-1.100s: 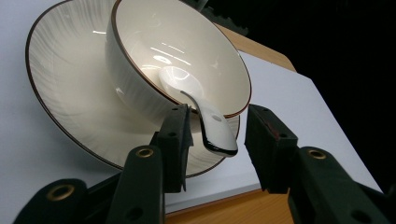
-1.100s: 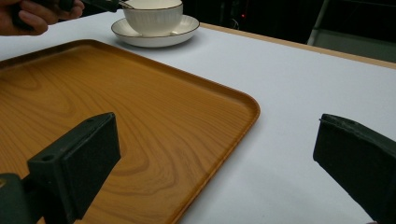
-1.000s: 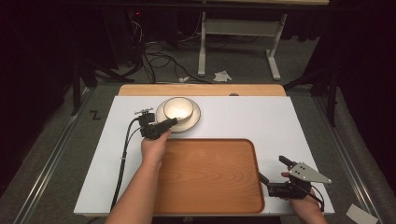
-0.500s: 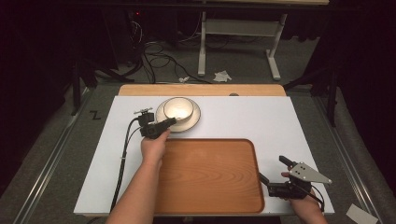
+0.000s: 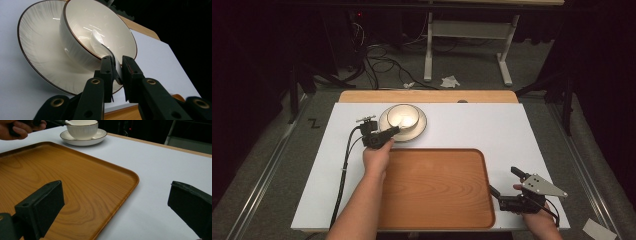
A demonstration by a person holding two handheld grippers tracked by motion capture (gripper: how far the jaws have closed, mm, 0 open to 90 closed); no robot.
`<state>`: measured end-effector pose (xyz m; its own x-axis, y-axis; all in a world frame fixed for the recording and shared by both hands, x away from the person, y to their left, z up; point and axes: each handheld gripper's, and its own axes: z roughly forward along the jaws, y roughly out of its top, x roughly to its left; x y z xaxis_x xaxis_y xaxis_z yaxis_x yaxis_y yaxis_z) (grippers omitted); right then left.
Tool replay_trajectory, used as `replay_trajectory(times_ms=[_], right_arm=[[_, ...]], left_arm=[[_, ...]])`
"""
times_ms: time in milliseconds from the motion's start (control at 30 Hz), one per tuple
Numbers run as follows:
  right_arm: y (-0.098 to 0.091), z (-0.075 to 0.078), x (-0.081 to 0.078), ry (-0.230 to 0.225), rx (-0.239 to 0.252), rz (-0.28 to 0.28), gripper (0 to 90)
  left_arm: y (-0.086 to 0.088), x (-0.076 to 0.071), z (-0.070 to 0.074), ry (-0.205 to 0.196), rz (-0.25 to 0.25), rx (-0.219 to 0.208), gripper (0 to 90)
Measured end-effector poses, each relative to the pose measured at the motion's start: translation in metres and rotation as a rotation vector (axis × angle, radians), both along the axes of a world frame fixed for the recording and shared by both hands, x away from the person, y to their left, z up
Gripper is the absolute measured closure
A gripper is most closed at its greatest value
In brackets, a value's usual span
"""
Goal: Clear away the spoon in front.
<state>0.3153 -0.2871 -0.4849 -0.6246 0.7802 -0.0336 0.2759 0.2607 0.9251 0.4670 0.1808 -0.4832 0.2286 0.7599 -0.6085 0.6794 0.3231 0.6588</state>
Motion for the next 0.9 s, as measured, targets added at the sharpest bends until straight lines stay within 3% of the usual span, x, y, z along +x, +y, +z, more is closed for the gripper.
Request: replay_trajectory(times_ms=[233,633,900], right_arm=[[-0.0001,0.0005,-0.0003,-0.003,0.001,0.0,1.8],[0.0004,0.0009,-0.0007,-0.005,0.002,0.004,1.8],[-0.0003,0.0012,-0.0006,-0.008,0.003,0.004,1.8]], left_arm=[[-0.0007,-0.0005,0.0008,0.002,0.007,0.011,84.9],[-0.0024,-0.0006,0.0008,-0.011,0.008,0.024,85.6],[-0.0071,-0.001,0.0021,-0.041,0.0,0.08,85.6]])
